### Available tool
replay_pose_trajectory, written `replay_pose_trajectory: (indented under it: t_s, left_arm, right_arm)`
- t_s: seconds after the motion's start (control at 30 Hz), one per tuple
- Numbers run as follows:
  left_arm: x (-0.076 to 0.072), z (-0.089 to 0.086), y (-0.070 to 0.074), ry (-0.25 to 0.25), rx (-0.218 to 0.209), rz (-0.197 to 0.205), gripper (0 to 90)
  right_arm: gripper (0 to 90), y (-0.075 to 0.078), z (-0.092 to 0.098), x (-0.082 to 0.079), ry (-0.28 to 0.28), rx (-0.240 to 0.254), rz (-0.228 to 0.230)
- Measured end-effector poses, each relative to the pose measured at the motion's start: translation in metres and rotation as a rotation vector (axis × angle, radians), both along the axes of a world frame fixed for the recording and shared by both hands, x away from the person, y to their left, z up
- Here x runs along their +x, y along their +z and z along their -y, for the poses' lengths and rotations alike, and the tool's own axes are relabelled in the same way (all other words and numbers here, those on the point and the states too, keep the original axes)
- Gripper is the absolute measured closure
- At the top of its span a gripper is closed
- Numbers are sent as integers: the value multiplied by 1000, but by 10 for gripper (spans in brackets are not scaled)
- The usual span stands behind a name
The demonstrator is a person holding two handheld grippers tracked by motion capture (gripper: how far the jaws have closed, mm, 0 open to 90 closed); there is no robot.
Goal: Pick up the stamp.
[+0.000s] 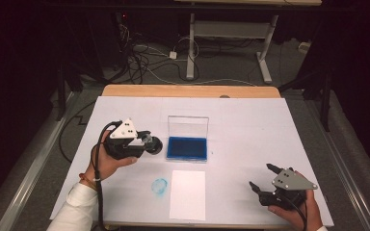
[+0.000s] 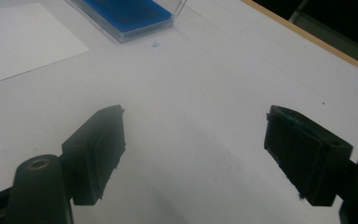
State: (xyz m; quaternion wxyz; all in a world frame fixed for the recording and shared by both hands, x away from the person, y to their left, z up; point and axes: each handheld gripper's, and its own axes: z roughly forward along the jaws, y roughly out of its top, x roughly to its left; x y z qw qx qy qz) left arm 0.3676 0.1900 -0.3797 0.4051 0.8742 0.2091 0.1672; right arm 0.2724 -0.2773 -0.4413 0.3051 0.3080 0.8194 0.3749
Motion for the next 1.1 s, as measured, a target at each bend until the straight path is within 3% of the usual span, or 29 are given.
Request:
replay_pose_trajectory:
  t_s: [0.27,0.67,0.73,0.97,1.1]
  left_arm:
    - [-10,8,-1,-23,12,-1,548]
    - [-16,11,-2,-35,-5,-5,547]
    - [-17,13,-2,-44,12,-7,548]
    - [-21,25,0,-88,5,-6,547]
    - [-25,32,1,-117,30,5,548]
  right_arm:
    - [206,1,-5,3,17,-3,5]
    - [205,2,-13,8,46,-11,5]
    - [205,3,-13,8,45,-12,4]
    - [204,3,-12,7,47,-13,4]
    - [211,3,-14,6,50,-27,23]
